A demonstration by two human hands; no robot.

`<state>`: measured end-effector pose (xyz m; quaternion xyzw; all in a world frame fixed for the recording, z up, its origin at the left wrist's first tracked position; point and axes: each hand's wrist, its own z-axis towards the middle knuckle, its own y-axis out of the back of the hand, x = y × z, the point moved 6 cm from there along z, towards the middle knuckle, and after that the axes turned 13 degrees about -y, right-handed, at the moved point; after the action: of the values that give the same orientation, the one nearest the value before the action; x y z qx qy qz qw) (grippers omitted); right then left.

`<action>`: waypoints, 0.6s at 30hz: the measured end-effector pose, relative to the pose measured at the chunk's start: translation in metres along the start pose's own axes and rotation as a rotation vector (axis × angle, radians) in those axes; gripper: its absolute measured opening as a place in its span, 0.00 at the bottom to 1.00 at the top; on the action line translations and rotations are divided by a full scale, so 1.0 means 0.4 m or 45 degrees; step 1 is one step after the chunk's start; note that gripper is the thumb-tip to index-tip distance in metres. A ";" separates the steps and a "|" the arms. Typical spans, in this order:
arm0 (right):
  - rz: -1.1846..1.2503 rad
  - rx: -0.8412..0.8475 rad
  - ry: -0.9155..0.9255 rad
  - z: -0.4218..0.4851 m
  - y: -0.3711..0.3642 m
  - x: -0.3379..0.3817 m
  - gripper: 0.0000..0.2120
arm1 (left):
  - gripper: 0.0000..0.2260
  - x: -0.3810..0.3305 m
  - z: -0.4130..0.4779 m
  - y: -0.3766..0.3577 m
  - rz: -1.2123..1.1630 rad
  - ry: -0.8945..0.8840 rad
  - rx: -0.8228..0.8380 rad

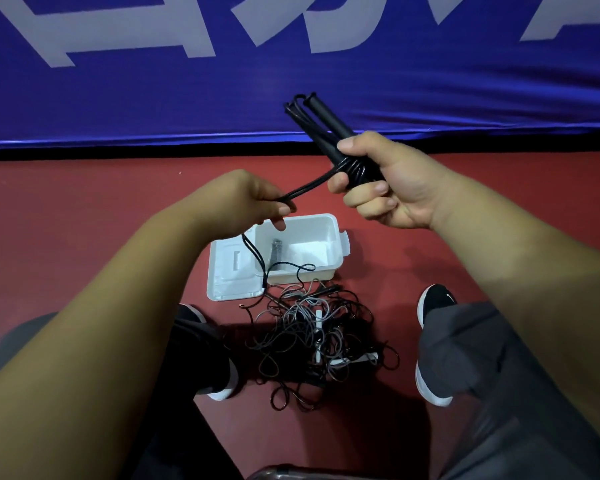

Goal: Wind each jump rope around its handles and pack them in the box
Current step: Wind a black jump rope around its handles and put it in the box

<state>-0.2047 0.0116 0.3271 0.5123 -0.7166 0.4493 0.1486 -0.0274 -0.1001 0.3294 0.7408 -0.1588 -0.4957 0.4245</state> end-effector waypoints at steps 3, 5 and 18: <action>-0.063 0.129 -0.071 0.002 -0.025 -0.027 0.10 | 0.06 -0.007 0.017 -0.004 -0.059 0.001 -0.074; -0.118 0.206 -0.111 0.002 -0.039 -0.047 0.09 | 0.06 -0.014 0.028 -0.007 -0.066 -0.004 -0.104; -0.612 0.320 -0.487 0.017 -0.066 -0.168 0.10 | 0.05 -0.098 0.025 0.019 -0.569 -0.260 -0.218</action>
<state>-0.1511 0.0448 0.2911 0.7562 -0.5292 0.3819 0.0489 -0.0526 -0.0835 0.3575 0.6651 0.0093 -0.6610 0.3475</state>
